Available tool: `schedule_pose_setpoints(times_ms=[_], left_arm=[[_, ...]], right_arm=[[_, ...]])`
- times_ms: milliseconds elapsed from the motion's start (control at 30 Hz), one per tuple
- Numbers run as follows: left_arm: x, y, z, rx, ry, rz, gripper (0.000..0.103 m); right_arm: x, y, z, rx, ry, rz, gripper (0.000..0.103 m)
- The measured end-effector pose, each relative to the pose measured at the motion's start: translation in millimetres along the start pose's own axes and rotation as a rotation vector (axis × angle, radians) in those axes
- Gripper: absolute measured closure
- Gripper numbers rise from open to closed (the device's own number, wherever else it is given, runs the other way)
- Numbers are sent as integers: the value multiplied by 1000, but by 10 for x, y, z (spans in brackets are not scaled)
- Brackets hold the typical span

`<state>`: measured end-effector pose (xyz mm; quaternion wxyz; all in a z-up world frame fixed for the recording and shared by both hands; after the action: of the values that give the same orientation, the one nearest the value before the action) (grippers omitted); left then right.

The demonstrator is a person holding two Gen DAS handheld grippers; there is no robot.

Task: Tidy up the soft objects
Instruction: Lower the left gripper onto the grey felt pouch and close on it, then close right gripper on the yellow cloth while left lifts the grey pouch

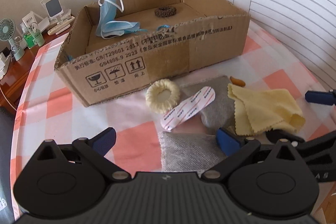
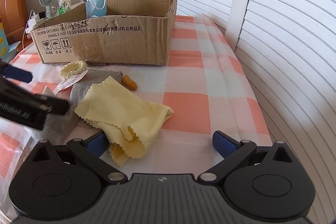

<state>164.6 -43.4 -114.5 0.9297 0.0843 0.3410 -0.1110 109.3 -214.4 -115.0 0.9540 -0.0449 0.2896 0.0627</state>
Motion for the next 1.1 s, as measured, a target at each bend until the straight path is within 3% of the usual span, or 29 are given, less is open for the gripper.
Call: schedule_pose_setpoints(times_ms=[200, 400, 500, 567, 667, 800, 933, 1100], left_arm=[[-208, 97, -164, -17, 6, -31, 1], [-344, -47, -267, 42, 15, -181, 1], [-291, -117, -340, 84, 32, -195, 1], [-260, -96, -354, 55, 26, -213, 1], [-240, -75, -339, 42, 15, -203, 5], [-308, -114, -316, 54, -11, -218, 32], [-339, -76, -302, 17, -23, -193, 39], [-342, 158, -329, -63, -24, -111, 39]], right_arm=[[-15, 0, -11, 4, -6, -5, 0], [-28, 4, -21, 7, -12, -12, 0], [-29, 7, -22, 6, -12, -11, 0], [-30, 7, -23, 3, -15, -9, 0], [-37, -1, -29, 0, -20, -1, 0], [-41, -4, -31, -7, -25, 8, 0], [-51, 11, -33, -17, -23, 22, 0], [-60, 90, -29, -53, -21, 74, 0]])
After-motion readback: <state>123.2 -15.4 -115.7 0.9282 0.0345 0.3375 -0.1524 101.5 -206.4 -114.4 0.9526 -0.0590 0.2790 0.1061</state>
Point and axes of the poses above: each gripper's, at about its wrist camera, not at the fingertips, and x roughly the way its jaws point, y to its left, z to its top, the point moved 4 cm from there along x, roughly the way its jaws point, and after that the axes turned 12 degrees about -y, right-handed, at the moved point
